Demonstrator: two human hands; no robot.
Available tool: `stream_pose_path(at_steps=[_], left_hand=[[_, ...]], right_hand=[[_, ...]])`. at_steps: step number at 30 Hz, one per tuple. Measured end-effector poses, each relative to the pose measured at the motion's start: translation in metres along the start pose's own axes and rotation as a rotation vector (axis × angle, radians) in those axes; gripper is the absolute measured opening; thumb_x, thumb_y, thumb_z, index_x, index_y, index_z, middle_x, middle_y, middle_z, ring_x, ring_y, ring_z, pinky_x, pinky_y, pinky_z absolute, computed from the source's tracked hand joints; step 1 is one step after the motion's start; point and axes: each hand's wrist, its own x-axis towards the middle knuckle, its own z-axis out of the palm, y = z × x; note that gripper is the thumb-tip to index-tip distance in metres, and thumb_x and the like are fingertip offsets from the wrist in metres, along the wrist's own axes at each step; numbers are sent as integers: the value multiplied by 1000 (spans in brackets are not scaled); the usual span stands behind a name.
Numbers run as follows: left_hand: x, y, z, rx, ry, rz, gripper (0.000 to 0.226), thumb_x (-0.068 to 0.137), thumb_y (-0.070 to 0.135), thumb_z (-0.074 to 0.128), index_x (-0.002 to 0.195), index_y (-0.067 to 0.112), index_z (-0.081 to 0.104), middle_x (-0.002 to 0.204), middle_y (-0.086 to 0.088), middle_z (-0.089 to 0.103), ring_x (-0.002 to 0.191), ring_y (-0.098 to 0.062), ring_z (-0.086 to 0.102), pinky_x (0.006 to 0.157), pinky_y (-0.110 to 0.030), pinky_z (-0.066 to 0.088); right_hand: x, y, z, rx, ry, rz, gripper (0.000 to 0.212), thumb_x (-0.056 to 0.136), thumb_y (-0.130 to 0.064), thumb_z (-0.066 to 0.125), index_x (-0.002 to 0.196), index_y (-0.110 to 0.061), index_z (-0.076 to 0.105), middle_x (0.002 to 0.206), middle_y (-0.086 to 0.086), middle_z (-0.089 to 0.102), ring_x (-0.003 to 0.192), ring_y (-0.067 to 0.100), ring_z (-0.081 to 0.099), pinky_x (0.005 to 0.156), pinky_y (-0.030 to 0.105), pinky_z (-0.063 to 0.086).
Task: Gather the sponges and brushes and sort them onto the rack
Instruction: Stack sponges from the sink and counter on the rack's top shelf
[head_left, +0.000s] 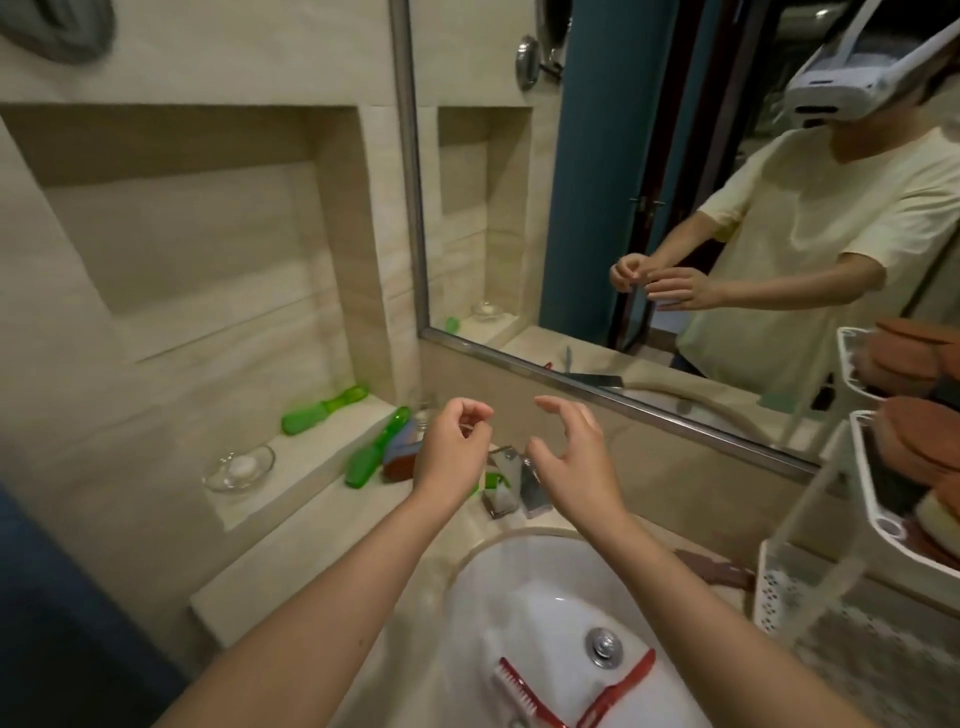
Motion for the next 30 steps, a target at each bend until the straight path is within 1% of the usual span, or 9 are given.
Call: stream_pose_path(at_steps=[3, 5, 7, 9, 11, 16, 22, 27, 30], left_hand=[[18, -24, -25, 1, 24, -52, 11, 87, 18, 57, 85, 29, 60, 88, 7, 65, 81, -12, 63, 74, -29, 49], [31, -41, -41, 19, 41, -72, 13, 88, 18, 57, 84, 30, 59, 90, 10, 65, 83, -5, 61, 73, -23, 48], [45, -60, -57, 36, 55, -92, 18, 87, 14, 57, 82, 31, 58, 88, 11, 64, 82, -5, 61, 70, -21, 45], [57, -77, -68, 57, 53, -111, 17, 87, 15, 57, 81, 31, 58, 87, 10, 64, 83, -6, 61, 73, -23, 46], [70, -96, -78, 64, 43, -129, 13, 87, 19, 59, 80, 30, 58, 86, 10, 64, 83, -7, 61, 76, -27, 47], [98, -138, -89, 94, -20, -173, 15, 85, 17, 59, 82, 32, 57, 90, 9, 64, 86, -13, 62, 81, -32, 50], [123, -182, -87, 100, -104, -239, 20, 87, 13, 58, 84, 32, 55, 94, 6, 63, 91, -13, 61, 78, -25, 48], [138, -216, -77, 126, -210, -323, 21, 84, 11, 62, 97, 26, 55, 97, 5, 60, 84, -11, 59, 82, -28, 47], [145, -235, -70, 147, -264, -351, 29, 83, 9, 63, 105, 25, 52, 99, 10, 56, 84, -7, 58, 75, -22, 45]], right_hand=[[14, 1, 35, 12, -62, 27, 47, 83, -18, 58, 129, -26, 54, 129, -8, 49, 118, 12, 48, 94, 35, 47], [21, 2, 60, -3, -112, 46, 48, 82, -20, 58, 129, -28, 53, 131, -7, 49, 110, 11, 49, 89, 29, 45], [28, 5, 84, -16, -161, 71, 49, 83, -22, 58, 131, -27, 52, 133, -6, 48, 109, 16, 53, 94, 32, 44], [35, 7, 101, -26, -198, 108, 49, 84, -25, 58, 132, -27, 50, 134, -6, 47, 105, 24, 57, 97, 37, 46], [45, 11, 122, -47, -223, 131, 50, 85, -27, 58, 134, -27, 49, 136, -5, 47, 103, 26, 58, 96, 36, 45], [63, 24, 170, -116, -282, 149, 49, 85, -23, 60, 134, -23, 50, 137, 1, 48, 126, 19, 46, 102, 33, 39], [82, 47, 213, -184, -380, 184, 53, 84, -21, 61, 136, -20, 49, 138, 4, 47, 127, 20, 44, 102, 26, 34], [100, 67, 239, -231, -469, 207, 59, 81, -19, 57, 139, -21, 45, 139, 5, 45, 125, 23, 44, 101, 35, 41], [112, 80, 254, -273, -518, 208, 64, 80, -14, 56, 143, -18, 42, 142, 7, 43, 131, 24, 40, 107, 35, 36]])
